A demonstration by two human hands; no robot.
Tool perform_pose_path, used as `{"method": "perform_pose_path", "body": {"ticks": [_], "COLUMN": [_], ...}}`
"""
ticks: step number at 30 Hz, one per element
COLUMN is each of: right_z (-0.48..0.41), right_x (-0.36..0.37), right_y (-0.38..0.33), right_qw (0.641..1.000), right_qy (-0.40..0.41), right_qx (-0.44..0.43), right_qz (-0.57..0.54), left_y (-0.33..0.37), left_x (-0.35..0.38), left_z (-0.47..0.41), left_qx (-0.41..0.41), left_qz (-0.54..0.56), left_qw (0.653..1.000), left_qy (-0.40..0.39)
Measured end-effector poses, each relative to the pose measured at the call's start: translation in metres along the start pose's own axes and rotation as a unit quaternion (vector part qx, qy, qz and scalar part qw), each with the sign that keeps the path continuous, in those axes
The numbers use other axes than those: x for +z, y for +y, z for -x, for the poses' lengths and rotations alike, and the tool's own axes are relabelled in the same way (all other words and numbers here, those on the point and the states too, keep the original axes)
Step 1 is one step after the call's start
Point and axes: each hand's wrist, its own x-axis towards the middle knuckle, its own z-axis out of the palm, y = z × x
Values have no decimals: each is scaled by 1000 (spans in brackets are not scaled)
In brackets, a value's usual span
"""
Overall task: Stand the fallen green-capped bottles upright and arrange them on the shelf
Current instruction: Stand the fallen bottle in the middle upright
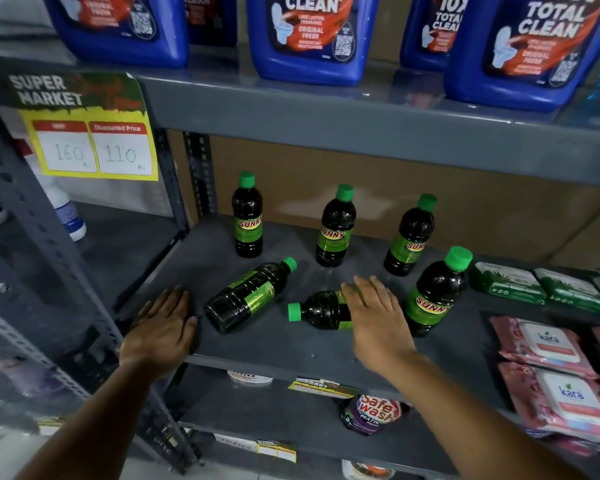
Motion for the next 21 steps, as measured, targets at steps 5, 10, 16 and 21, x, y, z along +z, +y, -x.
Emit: {"method": "perform_pose_path", "body": {"ticks": [5, 10, 16, 21], "right_z": [-23, -26, -34, -29], "right_x": [6, 9, 16, 35], "right_y": [7, 4, -15, -21], "right_qw": [995, 998, 911, 859], "right_qy": [-93, -4, 89, 123], "right_qx": [-1, 15, 110, 148], "right_qz": [28, -60, -387, -475], "left_y": [0, -1, -3, -1], "left_x": [1, 1, 4, 3], "left_z": [-1, 0, -1, 0], "left_qx": [0, 4, 0, -3], "left_qz": [1, 7, 11, 8], "left_qw": [1000, 1000, 1000, 1000], "left_qy": [-6, -2, -3, 8]}}
